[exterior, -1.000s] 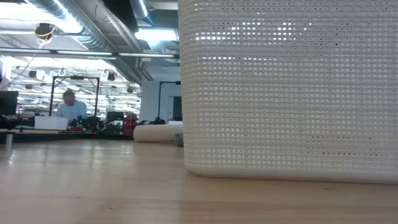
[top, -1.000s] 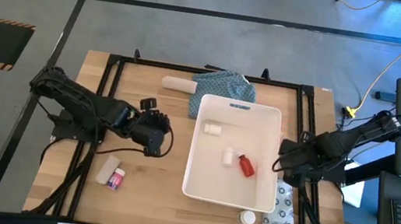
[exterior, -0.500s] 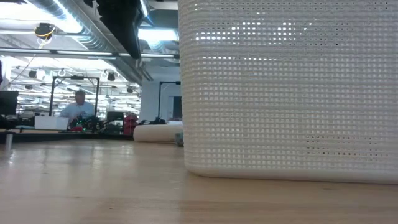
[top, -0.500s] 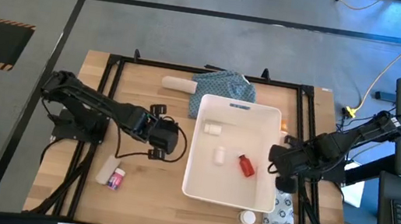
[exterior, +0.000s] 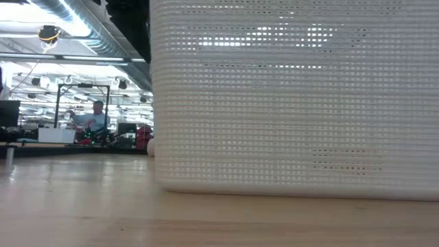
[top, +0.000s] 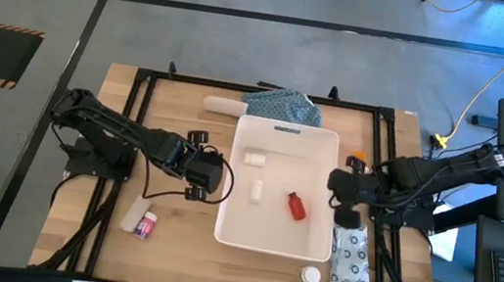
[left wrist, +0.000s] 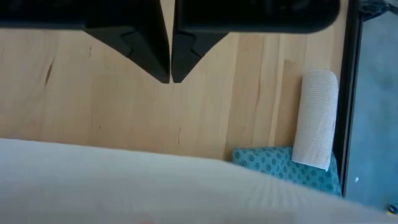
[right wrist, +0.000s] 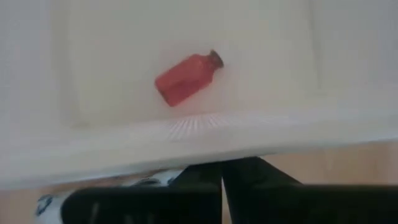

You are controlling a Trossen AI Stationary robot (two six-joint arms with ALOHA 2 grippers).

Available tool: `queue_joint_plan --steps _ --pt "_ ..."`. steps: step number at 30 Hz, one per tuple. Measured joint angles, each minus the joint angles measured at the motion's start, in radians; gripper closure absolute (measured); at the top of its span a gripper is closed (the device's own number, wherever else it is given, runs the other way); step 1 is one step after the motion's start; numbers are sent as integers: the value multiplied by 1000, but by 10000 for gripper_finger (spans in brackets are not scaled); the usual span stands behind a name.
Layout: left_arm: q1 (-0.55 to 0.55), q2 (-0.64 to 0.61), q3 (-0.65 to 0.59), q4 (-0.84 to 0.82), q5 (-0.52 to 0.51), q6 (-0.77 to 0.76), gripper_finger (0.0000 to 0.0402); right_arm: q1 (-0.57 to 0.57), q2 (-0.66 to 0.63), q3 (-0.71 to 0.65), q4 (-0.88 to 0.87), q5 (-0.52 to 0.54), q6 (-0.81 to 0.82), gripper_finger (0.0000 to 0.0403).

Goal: Pick & place medical supplies in basket/bin
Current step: Adjust the white bin, then put the orange pill bottle into the white bin

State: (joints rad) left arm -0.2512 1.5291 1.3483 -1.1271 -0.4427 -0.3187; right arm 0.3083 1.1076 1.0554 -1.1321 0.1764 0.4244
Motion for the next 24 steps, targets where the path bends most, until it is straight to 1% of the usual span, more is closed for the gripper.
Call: queue_joint_plan --steps 5,9,11,13,18,21,24 --pt "-2 0 0 -7 0 0 395 -71 30 0 54 -3 -88 399" --pt "-2 0 0 -21 1 -2 396 -111 60 0 96 -64 -143 399" --pt "-2 0 0 -44 1 -17 396 -125 69 0 97 -86 -145 399" --pt "-2 0 0 -79 2 -48 395 -136 69 0 72 -90 -115 398" --pt "-2 -6 0 -151 -35 -156 379 -151 66 36 -89 -91 26 385" --pt "-2 -16 0 -166 -58 -176 361 -154 66 50 -123 -49 124 374" --pt "-2 -25 0 -168 -95 -177 342 -165 65 52 -143 -41 201 351"
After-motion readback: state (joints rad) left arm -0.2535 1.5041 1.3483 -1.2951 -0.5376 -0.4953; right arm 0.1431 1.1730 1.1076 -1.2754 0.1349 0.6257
